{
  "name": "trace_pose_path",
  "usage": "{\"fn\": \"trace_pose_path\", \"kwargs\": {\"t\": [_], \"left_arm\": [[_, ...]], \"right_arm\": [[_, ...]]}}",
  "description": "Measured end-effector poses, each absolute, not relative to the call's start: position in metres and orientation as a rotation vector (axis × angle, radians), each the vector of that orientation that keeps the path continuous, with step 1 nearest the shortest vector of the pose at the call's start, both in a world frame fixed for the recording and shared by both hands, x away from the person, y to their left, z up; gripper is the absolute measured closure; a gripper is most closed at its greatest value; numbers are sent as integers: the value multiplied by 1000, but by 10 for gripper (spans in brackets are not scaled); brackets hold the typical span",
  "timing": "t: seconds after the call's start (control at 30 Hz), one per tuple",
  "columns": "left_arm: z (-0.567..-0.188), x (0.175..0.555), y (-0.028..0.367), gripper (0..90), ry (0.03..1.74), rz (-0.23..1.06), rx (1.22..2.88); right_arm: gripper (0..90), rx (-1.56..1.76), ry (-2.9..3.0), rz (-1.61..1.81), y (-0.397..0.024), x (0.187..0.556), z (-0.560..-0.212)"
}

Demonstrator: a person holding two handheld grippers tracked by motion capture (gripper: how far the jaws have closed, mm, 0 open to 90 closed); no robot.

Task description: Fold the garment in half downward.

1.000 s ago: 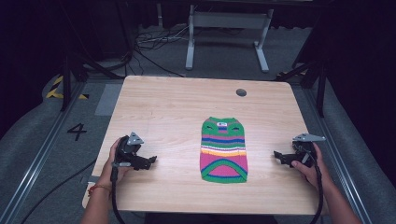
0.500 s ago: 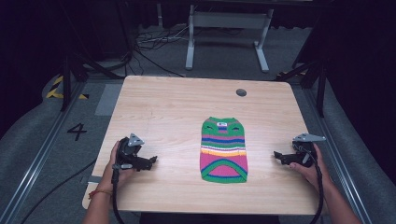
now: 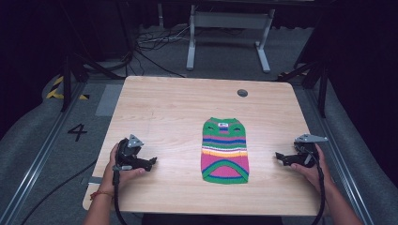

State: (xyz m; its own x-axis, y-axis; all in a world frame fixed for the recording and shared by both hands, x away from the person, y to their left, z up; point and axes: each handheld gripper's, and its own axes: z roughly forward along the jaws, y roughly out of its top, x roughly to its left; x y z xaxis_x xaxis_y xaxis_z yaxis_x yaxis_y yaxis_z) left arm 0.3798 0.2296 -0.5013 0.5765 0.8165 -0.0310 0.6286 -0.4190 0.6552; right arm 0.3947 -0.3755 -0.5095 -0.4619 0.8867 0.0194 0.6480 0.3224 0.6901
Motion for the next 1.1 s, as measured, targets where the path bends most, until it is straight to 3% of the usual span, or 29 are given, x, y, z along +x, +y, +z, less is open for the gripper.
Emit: {"fn": "trace_pose_path", "kwargs": {"t": [0.07,0.17,0.23,0.3,0.37,0.43,0.5,0.77,1.1], "left_arm": [[-501,380,231,74,1146,393,2177],[-498,384,235,239,1127,373,2162],[-494,388,234,184,1140,401,2158],[-486,393,231,206,1123,407,2155],[-481,396,227,208,1114,448,2167],[-476,401,223,209,1092,461,2157],[-474,408,219,217,1084,441,2168],[-464,435,193,253,1035,416,2162],[-472,469,143,314,963,404,2242]], "right_arm": [[4,1366,2234,908,-376,395,-509],[12,1369,2249,894,-376,396,-508],[77,1371,2254,898,-377,397,-506],[249,1339,2263,915,-377,397,-502],[137,1302,2260,906,-376,398,-499],[224,1263,2276,920,-373,398,-496],[188,1263,2285,895,-370,402,-493],[326,1302,2247,1015,-358,427,-473],[376,1165,2313,1000,-309,465,-452]]}}
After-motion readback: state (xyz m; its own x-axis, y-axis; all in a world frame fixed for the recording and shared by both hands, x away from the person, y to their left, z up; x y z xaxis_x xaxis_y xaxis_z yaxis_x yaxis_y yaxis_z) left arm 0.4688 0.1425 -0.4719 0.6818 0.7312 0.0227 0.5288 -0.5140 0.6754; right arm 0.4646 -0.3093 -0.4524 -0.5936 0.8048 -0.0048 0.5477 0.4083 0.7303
